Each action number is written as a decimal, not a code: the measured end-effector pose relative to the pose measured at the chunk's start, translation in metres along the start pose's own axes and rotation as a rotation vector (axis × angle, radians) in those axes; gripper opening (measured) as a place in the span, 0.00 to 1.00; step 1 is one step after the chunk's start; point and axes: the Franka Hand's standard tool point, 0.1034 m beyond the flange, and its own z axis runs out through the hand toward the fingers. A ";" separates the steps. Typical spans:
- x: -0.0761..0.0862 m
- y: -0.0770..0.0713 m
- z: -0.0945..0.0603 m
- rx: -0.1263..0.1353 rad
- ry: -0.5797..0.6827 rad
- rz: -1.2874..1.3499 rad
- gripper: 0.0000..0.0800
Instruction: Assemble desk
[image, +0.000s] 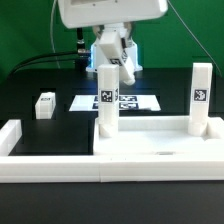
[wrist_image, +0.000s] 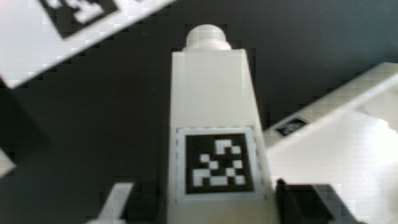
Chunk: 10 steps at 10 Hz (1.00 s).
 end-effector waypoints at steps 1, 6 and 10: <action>0.001 0.001 0.000 0.000 0.001 0.003 0.36; 0.048 -0.056 -0.007 -0.008 0.054 -0.159 0.36; 0.044 -0.055 -0.004 -0.013 0.047 -0.152 0.36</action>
Offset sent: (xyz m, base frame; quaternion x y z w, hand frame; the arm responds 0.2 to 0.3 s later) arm 0.0712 0.0523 0.0241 -0.0054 0.0313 -0.0483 0.9983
